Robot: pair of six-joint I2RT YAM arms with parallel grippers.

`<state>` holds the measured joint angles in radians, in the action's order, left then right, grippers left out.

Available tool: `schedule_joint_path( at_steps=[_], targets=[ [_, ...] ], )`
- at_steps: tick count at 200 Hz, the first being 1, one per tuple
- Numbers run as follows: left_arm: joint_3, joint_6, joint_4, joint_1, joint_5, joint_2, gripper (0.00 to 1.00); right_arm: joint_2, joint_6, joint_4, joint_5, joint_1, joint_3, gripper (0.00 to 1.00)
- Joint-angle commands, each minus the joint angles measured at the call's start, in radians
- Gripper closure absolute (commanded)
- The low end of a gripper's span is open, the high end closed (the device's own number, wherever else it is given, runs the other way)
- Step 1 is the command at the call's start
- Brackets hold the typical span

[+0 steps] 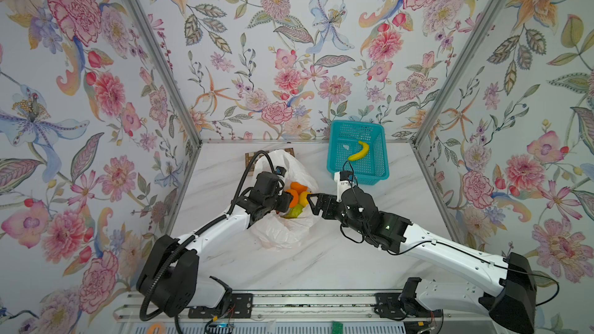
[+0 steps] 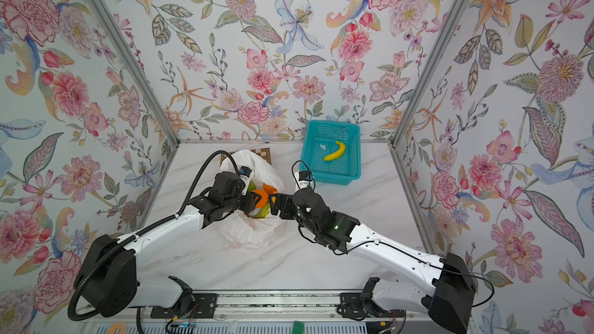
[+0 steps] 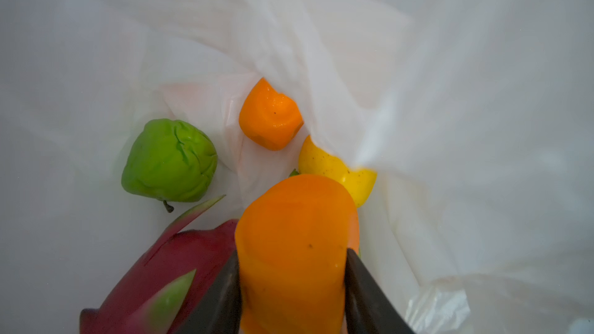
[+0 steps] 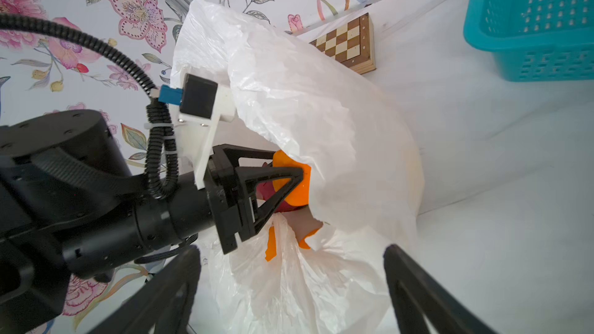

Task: Untie the knot of the plastic bag and take out the fruit
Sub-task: 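Lift the orange out of the bag with the left gripper toward the right gripper, then grasp the orange with the right gripper while the left gripper releases it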

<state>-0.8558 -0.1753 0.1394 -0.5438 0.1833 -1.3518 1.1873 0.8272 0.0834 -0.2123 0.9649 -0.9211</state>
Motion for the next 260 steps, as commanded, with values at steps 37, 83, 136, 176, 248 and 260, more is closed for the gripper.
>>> schedule_joint_path(
  at_steps=[37, 83, 136, 176, 248, 260],
  targets=[
    [0.108, 0.137, -0.051, -0.01, 0.085, 0.224, 0.68, -0.05, 0.011, -0.016, 0.053, -0.031, 0.007, 0.1],
    [0.132, 0.249, -0.075, -0.009, 0.138, 0.367, 0.68, -0.105, -0.016, -0.01, 0.103, -0.063, -0.004, 0.09],
    [0.092, 0.338, -0.149, -0.01, 0.205, 0.419, 0.68, -0.142, -0.078, -0.03, 0.248, -0.089, -0.036, 0.06],
    [0.064, 0.428, -0.267, -0.017, 0.351, 0.413, 0.68, -0.131, -0.072, -0.072, 0.378, -0.11, -0.06, 0.01],
    [-0.015, 0.603, -0.358, -0.07, 0.489, 0.354, 0.66, -0.08, 0.106, -0.274, 0.583, -0.171, -0.053, 0.01],
    [-0.02, 0.612, -0.376, -0.085, 0.492, 0.343, 0.66, -0.073, 0.12, -0.301, 0.591, -0.173, -0.05, 0.01]
  ],
)
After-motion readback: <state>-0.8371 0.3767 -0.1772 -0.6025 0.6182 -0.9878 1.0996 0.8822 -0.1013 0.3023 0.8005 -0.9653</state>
